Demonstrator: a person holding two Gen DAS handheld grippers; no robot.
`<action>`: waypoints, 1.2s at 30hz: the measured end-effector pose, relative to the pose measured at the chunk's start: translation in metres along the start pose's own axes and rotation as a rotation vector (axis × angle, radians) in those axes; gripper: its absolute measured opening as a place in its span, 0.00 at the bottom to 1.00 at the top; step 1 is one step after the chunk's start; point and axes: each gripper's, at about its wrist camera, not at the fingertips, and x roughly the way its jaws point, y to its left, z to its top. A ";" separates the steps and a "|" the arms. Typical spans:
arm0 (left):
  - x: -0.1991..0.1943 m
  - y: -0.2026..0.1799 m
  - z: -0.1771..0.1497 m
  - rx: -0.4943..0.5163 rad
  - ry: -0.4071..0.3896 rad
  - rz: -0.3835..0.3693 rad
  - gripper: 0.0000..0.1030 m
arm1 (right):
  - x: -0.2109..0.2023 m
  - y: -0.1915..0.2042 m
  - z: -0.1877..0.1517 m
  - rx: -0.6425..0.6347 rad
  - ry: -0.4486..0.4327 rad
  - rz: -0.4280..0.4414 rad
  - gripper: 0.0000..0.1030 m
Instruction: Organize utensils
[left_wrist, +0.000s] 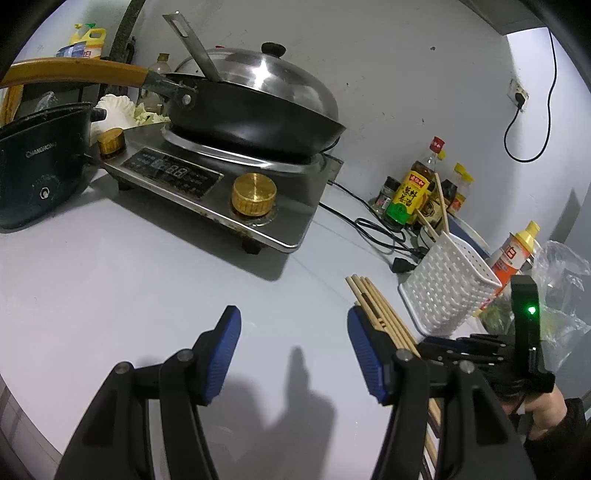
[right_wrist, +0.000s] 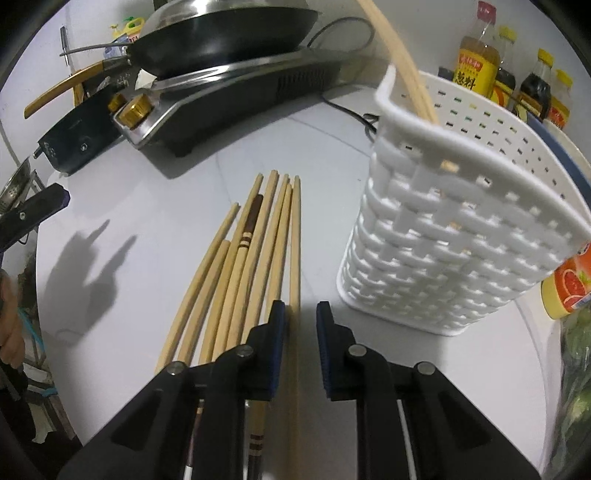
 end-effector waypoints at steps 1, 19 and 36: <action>0.001 -0.001 0.000 0.003 0.003 -0.001 0.58 | 0.002 0.000 0.000 0.002 0.005 0.002 0.15; 0.022 -0.053 -0.019 0.112 0.121 -0.017 0.58 | -0.039 -0.008 -0.023 -0.020 -0.081 0.058 0.05; 0.059 -0.114 -0.067 0.366 0.300 0.097 0.58 | -0.074 -0.019 -0.047 -0.009 -0.185 0.143 0.05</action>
